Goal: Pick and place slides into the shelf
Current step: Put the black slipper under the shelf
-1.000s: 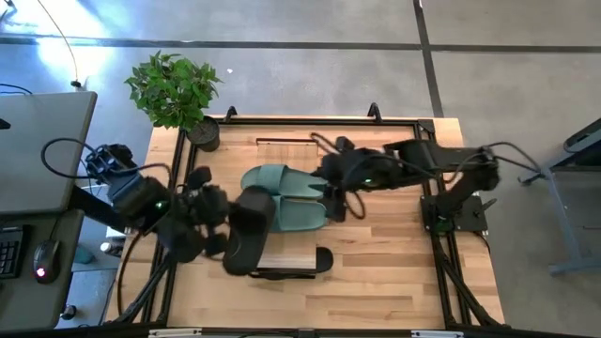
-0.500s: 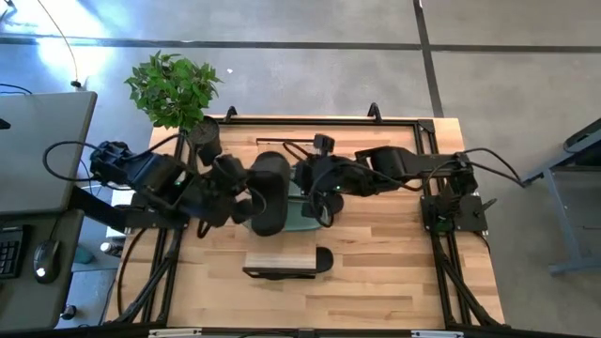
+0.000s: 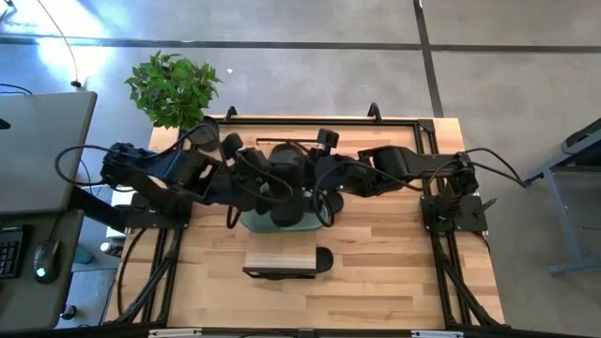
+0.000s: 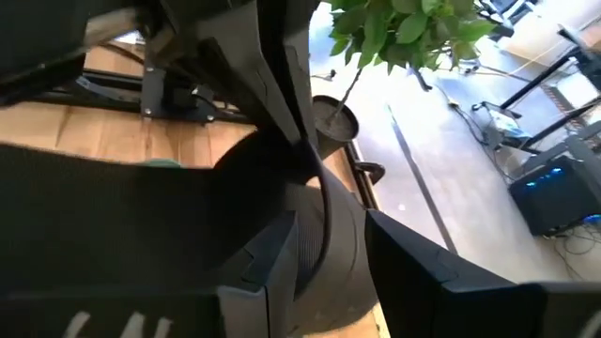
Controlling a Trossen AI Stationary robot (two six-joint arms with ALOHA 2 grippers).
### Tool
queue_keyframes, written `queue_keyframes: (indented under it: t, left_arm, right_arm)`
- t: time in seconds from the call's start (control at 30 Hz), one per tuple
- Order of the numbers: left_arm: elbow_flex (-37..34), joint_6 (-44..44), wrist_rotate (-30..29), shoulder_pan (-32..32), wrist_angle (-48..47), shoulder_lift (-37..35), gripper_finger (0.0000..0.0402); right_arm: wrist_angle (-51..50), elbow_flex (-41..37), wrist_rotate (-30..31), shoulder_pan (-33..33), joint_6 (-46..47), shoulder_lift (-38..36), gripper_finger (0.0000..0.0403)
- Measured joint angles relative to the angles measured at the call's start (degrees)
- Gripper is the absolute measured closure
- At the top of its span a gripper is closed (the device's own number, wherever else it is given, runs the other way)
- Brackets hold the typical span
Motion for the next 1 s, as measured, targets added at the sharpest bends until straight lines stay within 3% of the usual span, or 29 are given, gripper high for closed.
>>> queue_keyframes:
  t: [0.2, 0.4, 1.0]
  left_arm:
    - [-0.02, 1.22, -0.79, -0.03, 4.70, 0.04, 0.0401]
    - [-0.02, 1.50, -1.15, -0.13, 5.50, 0.02, 0.0401]
    - [-0.02, 4.85, -0.40, -0.14, 10.02, 1.02, 0.0401]
  right_arm:
    - [-2.62, 0.00, 0.39, -0.13, 3.01, 0.00, 0.0284]
    - [-5.54, -0.02, 5.56, -0.11, 5.18, 0.00, 0.0284]
    - [-10.48, -0.02, 7.06, -2.26, 12.68, 0.00, 0.0294]
